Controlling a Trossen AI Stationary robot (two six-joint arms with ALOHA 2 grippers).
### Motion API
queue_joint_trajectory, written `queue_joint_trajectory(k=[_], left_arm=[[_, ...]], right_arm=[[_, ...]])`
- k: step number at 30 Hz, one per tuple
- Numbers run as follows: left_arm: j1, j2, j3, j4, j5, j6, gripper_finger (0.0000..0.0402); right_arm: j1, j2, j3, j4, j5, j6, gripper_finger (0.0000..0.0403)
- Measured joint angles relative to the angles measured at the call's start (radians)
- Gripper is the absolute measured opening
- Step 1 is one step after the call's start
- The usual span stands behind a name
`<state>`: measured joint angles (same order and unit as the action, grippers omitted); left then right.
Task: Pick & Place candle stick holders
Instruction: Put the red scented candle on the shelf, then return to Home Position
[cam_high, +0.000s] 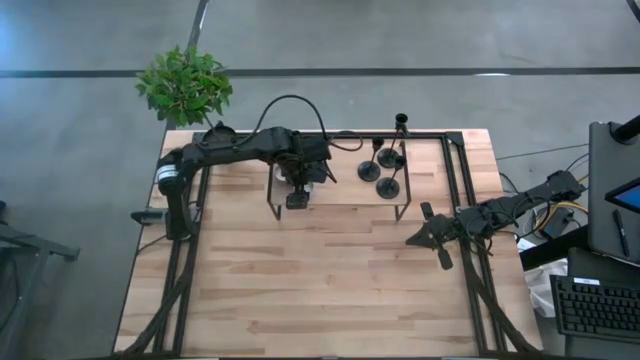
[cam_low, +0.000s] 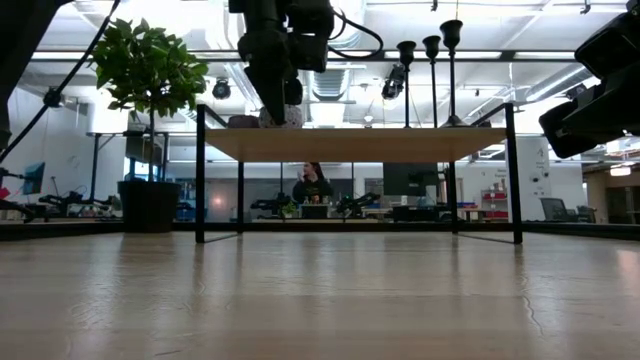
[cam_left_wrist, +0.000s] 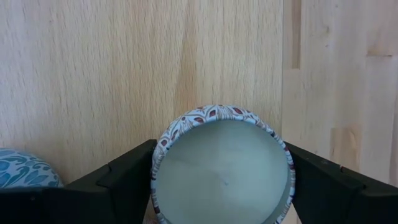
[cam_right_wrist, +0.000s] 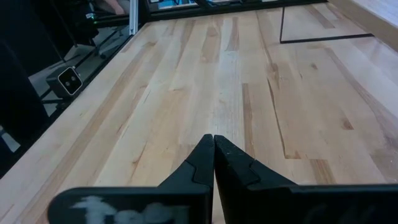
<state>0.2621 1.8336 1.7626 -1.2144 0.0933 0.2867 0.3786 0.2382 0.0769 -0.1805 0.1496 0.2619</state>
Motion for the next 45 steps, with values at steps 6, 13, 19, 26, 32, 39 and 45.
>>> queue_joint_trajectory(k=[6, 13, 19, 26, 32, 39, 45], left_arm=[[0.0, 0.0, 0.0, -0.001, -0.003, 0.002, 0.0351], [0.0, 0.0, 0.0, -0.001, -0.002, 0.005, 0.0393], [0.0, 0.0, 0.0, -0.001, -0.002, 0.005, 0.0399], [0.0, -0.001, 0.003, -0.005, -0.002, 0.006, 0.0399], [0.0, -0.002, 0.039, -0.026, -0.001, 0.007, 0.0399], [0.0, -0.003, 0.058, -0.036, 0.003, 0.018, 0.04], [0.0, -0.003, 0.058, -0.039, 0.02, 0.015, 0.04]], right_arm=[[0.0, 0.0, 0.0, 0.0, 0.0, 0.0, 0.0008], [0.0, 0.0, 0.0, 0.0, 0.0, 0.0, 0.0008], [0.0, 0.0, 0.0, 0.0, 0.0, 0.0, 0.0008], [0.0, 0.0, 0.0, 0.0, 0.0, 0.0, 0.0008], [0.0, 0.0, 0.0, 0.0, 0.0, 0.0, 0.0008], [0.0, 0.0, 0.0, 0.0, 0.0, 0.0, 0.0008], [0.0, 0.0, 0.0, 0.0, 0.0, 0.0, 0.0008]])
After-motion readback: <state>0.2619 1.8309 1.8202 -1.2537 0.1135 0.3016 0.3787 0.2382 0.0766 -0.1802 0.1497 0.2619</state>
